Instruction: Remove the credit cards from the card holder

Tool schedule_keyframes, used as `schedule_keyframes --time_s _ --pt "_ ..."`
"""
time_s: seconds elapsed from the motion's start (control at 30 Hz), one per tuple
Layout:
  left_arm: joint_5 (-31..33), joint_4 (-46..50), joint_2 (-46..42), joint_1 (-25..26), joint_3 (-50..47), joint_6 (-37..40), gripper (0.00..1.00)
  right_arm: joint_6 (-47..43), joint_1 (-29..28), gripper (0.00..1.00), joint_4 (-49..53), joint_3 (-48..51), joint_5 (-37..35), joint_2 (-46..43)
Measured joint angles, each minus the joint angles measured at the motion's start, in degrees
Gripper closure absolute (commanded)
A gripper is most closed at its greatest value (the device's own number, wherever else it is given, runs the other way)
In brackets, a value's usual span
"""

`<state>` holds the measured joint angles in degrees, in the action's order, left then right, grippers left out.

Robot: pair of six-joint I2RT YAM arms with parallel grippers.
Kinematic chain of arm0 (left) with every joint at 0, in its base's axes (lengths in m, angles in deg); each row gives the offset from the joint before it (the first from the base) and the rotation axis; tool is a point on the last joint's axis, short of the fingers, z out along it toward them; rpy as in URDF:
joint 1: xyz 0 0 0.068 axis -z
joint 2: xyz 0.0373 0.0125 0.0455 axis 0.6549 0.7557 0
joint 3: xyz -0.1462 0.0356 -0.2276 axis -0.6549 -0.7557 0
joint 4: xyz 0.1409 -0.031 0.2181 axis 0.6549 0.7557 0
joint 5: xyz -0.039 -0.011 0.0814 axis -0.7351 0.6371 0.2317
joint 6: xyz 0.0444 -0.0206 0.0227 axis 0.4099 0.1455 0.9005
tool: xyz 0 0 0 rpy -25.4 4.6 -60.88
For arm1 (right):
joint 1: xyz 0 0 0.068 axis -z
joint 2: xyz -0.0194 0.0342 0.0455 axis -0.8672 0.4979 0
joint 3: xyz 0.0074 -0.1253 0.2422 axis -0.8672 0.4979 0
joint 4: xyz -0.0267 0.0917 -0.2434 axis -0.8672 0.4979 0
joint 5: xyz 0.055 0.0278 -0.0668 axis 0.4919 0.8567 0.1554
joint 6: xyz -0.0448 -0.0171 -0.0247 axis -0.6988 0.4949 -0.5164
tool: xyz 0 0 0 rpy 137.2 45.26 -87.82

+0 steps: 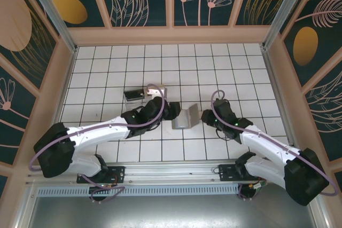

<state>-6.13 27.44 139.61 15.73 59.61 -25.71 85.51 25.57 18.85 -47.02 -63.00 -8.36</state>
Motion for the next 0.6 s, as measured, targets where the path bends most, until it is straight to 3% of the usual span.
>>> schedule_keyframes --time_s 0.2,0.37,0.6 --pt "-3.34 -1.97 4.33 0.0 0.0 -0.79 0.39 -1.07 0.0 0.45 -3.52 0.81 3.63 0.17" --pt "-5.35 -3.8 7.08 0.0 0.0 -1.36 0.53 -1.88 0.09 0.46 -6.16 0.2 6.34 2.16" --pt "-4.72 -4.24 9.18 0.0 -0.22 -2.4 0.52 -2.6 -0.63 0.42 -7.13 -0.39 7.65 3.41"
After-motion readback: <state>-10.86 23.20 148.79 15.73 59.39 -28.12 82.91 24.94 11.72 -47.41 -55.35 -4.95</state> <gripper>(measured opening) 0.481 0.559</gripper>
